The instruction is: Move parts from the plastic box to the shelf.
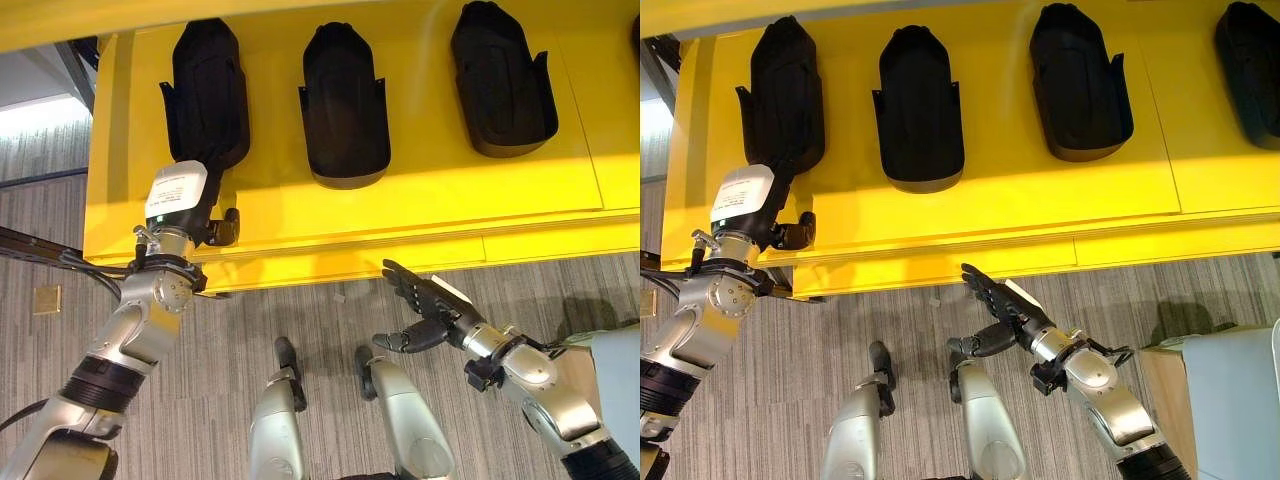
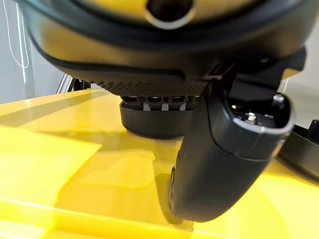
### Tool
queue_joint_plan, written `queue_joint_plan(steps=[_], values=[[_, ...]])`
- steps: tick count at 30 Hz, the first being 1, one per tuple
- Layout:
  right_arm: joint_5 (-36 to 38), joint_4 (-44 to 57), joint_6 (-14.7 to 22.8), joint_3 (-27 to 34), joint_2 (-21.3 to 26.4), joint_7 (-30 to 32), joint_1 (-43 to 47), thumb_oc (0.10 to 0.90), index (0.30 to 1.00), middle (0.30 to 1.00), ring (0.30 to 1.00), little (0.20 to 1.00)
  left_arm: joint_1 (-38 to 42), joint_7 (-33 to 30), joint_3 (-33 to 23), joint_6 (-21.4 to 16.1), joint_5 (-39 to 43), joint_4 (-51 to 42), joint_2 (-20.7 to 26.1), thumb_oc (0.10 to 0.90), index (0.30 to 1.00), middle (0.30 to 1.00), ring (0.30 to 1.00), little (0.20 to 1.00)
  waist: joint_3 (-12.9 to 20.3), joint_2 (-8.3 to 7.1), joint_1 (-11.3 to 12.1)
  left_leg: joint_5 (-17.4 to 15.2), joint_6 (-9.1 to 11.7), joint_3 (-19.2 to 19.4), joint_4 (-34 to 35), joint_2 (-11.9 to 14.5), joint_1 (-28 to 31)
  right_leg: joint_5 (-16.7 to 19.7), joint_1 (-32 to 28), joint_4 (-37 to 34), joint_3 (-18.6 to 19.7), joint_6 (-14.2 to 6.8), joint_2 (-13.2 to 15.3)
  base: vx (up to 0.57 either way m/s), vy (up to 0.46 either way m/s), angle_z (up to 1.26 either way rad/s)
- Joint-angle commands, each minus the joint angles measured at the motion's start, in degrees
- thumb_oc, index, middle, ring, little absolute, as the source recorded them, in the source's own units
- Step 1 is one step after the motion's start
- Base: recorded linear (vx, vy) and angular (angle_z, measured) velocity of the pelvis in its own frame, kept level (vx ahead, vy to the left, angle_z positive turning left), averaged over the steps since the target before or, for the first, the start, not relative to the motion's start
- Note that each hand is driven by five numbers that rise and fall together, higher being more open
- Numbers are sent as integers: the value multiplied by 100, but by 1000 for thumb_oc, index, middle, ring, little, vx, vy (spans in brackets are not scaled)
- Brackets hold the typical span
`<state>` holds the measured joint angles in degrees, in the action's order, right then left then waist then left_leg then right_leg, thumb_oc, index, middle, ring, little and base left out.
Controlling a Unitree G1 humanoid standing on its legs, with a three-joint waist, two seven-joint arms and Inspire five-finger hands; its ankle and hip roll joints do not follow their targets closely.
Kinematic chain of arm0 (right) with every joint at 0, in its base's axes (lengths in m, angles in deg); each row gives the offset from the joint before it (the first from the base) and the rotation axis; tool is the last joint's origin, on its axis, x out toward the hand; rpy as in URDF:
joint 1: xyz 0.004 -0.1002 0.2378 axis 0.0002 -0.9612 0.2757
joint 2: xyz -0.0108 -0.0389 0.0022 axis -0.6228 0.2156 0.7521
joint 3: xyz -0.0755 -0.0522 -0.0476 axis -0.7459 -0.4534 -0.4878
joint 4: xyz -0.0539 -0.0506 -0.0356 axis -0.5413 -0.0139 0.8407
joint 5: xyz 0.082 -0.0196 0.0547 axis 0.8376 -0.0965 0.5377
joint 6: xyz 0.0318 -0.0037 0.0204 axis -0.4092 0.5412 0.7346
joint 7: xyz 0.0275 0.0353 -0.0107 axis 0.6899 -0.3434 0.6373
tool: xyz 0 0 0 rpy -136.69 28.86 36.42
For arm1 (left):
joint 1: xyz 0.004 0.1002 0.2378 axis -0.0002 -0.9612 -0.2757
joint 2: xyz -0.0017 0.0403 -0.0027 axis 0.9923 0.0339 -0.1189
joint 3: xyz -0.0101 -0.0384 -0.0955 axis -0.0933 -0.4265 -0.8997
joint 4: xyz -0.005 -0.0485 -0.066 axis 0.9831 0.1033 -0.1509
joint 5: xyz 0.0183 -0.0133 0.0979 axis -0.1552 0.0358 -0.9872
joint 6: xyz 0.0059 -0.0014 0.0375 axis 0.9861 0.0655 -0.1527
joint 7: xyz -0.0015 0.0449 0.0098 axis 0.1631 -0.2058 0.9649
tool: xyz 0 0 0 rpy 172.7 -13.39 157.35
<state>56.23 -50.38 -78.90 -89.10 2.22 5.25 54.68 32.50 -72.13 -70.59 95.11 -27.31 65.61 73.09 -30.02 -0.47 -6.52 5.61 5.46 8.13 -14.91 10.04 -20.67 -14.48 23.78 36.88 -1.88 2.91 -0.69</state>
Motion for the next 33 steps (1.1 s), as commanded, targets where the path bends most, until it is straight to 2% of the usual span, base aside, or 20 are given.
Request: queue_joint_plan(steps=[1,3,5,8,10,13,18,33], values=[[65,518,476,196,-24,-159,333,900,1000,1000,1000,1000,311,-351,-280,-96,-156,155,-115,900,1000,1000,1000,1000,356,-45,-212,-605,-287,-28,-243,-104,212,8,-233,-199,-292,-240,283,0,0,0],[60,480,497,184,-23,-173,346,900,1000,1000,1000,1000,329,-568,-295,-112,-323,185,-145,900,1000,1000,1000,1000,361,-54,-215,-605,-286,-24,-251,-100,208,4,-225,-187,-291,-233,288,4,7,-2],[51,450,498,139,-34,-200,358,900,1000,1000,1000,1000,520,-1111,-326,-82,-303,300,-149,900,1000,1000,1000,1000,392,-60,-240,-580,-288,-1,-236,-80,200,24,-203,-188,-275,-219,271,23,14,-5],[44,425,515,96,-45,-213,347,900,1000,1000,1000,1000,751,-1307,-352,-92,-217,417,-101,900,1000,1000,1000,1000,400,-95,-274,-624,-278,5,-293,-76,194,-19,-209,-148,-259,-225,292,12,0,0],[62,423,508,54,-46,-181,373,900,1000,1000,1000,1000,886,-1274,-317,-108,-198,493,-88,900,1000,1000,1000,1000,408,-105,-282,-626,-270,13,-301,-66,188,-16,-205,-150,-259,-226,289,4,-5,-2],[86,466,438,32,-22,-205,420,900,1000,1000,1000,1000,1097,-846,-129,107,-103,618,-133,900,1000,1000,1000,1000,412,-109,-322,-638,-270,31,-314,-55,187,-18,-181,-124,-249,-237,286,12,-3,-5],[90,540,350,63,-19,-257,441,900,1000,1000,1000,1000,1124,-554,16,246,-151,714,-226,900,1000,1000,1000,1000,413,-112,-350,-644,-272,46,-296,-56,215,-18,-176,-120,-242,-245,282,5,3,-3],[61,511,319,102,18,-327,504,900,1000,1000,1000,1000,984,-200,235,318,-231,783,-337,900,1000,1000,1000,1000,381,-92,-379,-665,-269,75,-314,-58,236,-29,-156,-90,-220,-237,306,0,0,0]])
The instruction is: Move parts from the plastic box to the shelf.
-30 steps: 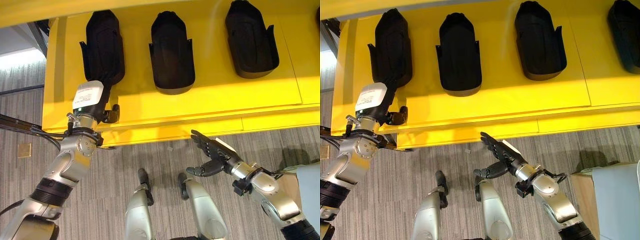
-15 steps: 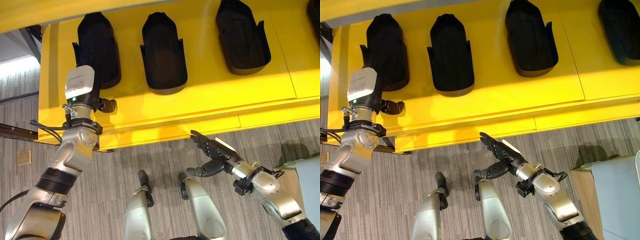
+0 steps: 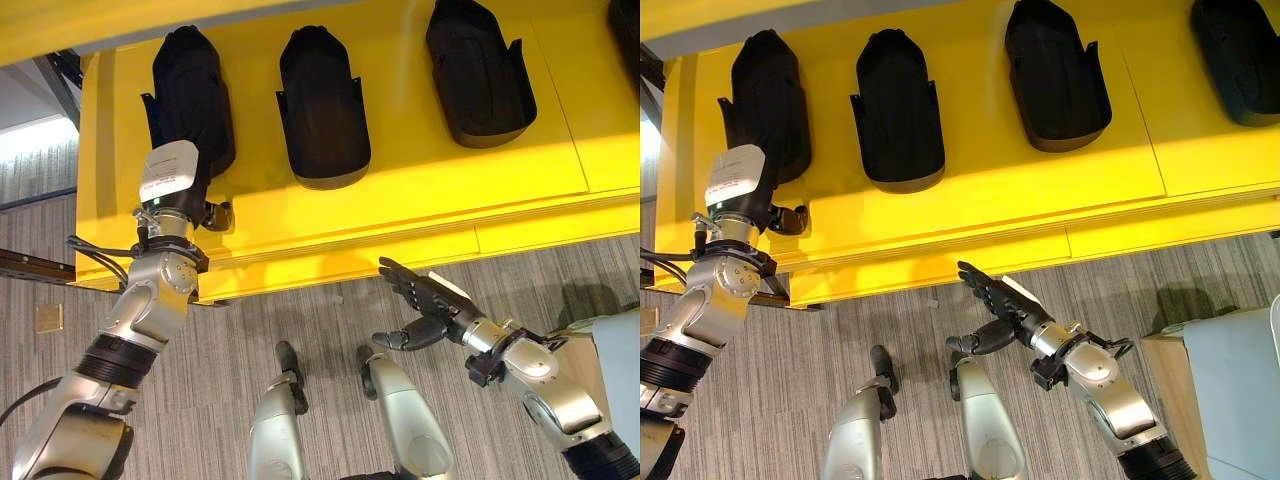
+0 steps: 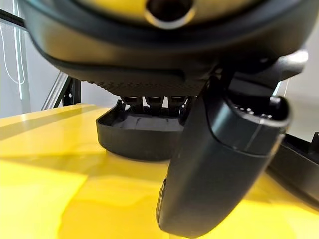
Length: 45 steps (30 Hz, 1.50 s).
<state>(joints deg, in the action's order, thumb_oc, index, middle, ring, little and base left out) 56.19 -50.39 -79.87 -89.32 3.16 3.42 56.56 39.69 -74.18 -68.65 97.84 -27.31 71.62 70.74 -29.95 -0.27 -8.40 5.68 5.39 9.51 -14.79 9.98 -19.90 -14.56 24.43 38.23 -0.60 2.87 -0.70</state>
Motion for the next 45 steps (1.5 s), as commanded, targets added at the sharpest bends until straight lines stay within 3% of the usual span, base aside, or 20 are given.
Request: queue_joint_plan(steps=[1,45], values=[[63,509,431,129,-64,-137,317,900,1000,1000,1000,1000,197,66,64,59,-186,171,-95,900,1000,1000,1000,1000,380,-87,-180,-642,-266,-58,-294,-44,153,18,-213,-261,-354,-228,293,0,0,0],[-4,497,495,350,-91,-166,114,900,1000,1000,1000,1000,-846,387,-214,22,-369,-300,-180,900,1000,1000,1000,1000,385,8,-94,-616,-269,-98,-220,-90,244,11,-282,-299,-403,-232,341,0,0,0]])
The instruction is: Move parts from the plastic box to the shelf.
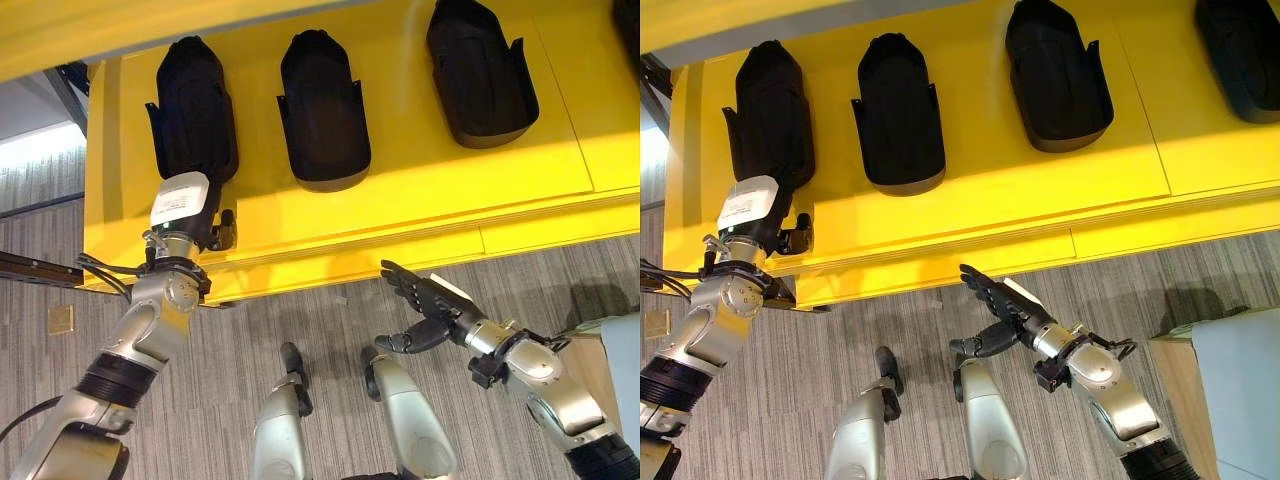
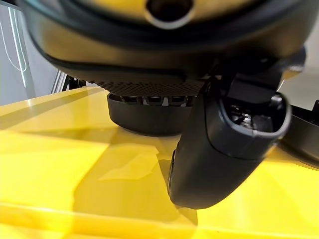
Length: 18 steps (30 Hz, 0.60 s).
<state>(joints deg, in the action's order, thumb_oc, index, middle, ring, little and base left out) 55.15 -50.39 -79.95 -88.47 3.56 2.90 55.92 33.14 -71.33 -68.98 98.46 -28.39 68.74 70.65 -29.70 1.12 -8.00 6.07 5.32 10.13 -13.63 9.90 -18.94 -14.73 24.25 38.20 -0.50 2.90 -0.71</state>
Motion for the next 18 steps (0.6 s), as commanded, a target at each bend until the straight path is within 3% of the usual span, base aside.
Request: queue_joint_plan(steps=[1,18], values=[[83,510,506,256,-145,-90,162,900,1000,1000,1000,1000,-221,84,-193,-62,-265,-28,-164,900,1000,1000,1000,1000,368,-122,-129,-656,-262,-162,-334,-77,140,31,-253,-298,-412,-235,336,0,0,0],[75,476,576,274,-168,-69,133,900,1000,1000,1000,1000,-394,138,-217,-45,-347,-157,-223,900,1000,1000,1000,1000,369,-138,-101,-681,-265,-182,-342,-94,164,-13,-290,-281,-432,-241,350,0,0,0]])
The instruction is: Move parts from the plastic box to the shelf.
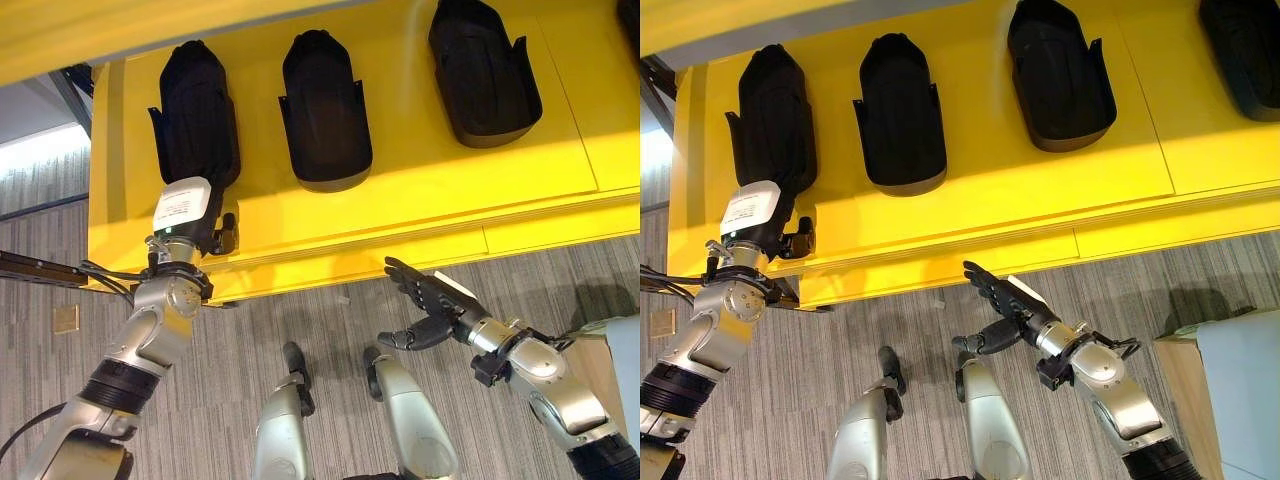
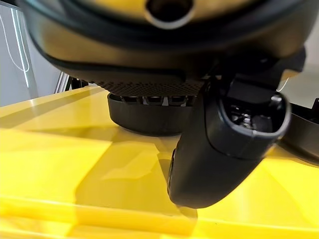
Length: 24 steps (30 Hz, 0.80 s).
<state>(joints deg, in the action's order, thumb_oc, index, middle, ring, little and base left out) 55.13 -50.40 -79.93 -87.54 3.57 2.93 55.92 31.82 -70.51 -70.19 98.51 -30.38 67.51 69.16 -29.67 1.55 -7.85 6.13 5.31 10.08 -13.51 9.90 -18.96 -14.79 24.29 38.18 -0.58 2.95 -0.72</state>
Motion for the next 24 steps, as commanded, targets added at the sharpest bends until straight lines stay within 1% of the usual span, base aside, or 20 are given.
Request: queue_joint_plan(steps=[1,5,9,13,20,24], values=[[82,483,572,187,-167,-64,129,900,1000,1000,1000,1000,-268,52,-106,-54,-131,-43,-68,900,1000,1000,1000,1000,379,-164,-108,-650,-264,-174,-327,-75,153,35,-276,-308,-430,-237,330,0,0,0],[75,488,561,206,-168,-73,117,900,1000,1000,1000,1000,-310,57,-130,17,-109,-103,-79,900,1000,1000,1000,1000,376,-164,-104,-651,-268,-181,-326,-83,164,26,-292,-306,-437,-233,339,0,0,0],[64,471,556,214,-178,-108,124,900,1000,1000,1000,1000,-313,-299,-247,161,126,71,-116,900,1000,1000,1000,1000,394,-171,-111,-653,-265,-168,-327,-74,175,19,-294,-299,-431,-229,344,0,0,0],[42,471,528,210,-196,-131,119,900,1000,1000,1000,1000,-258,-494,-289,171,281,251,-131,900,1000,1000,1000,1000,406,-192,-130,-685,-265,-167,-364,-90,180,-14,-300,-258,-423,-239,366,0,0,0],[39,461,514,166,-228,-107,144,900,1000,1000,1000,1000,-163,-455,-297,281,406,494,-185,900,1000,1000,1000,1000,422,-189,-128,-653,-264,-169,-346,-68,176,25,-294,-282,-420,-234,334,0,0,0],[32,498,518,200,-223,-138,87,900,1000,1000,1000,1000,-324,-480,-288,336,457,595,-250,900,1000,1000,1000,1000,417,-207,-132,-683,-270,-169,-366,-80,194,-8,-315,-261,-423,-235,350,0,0,0]])
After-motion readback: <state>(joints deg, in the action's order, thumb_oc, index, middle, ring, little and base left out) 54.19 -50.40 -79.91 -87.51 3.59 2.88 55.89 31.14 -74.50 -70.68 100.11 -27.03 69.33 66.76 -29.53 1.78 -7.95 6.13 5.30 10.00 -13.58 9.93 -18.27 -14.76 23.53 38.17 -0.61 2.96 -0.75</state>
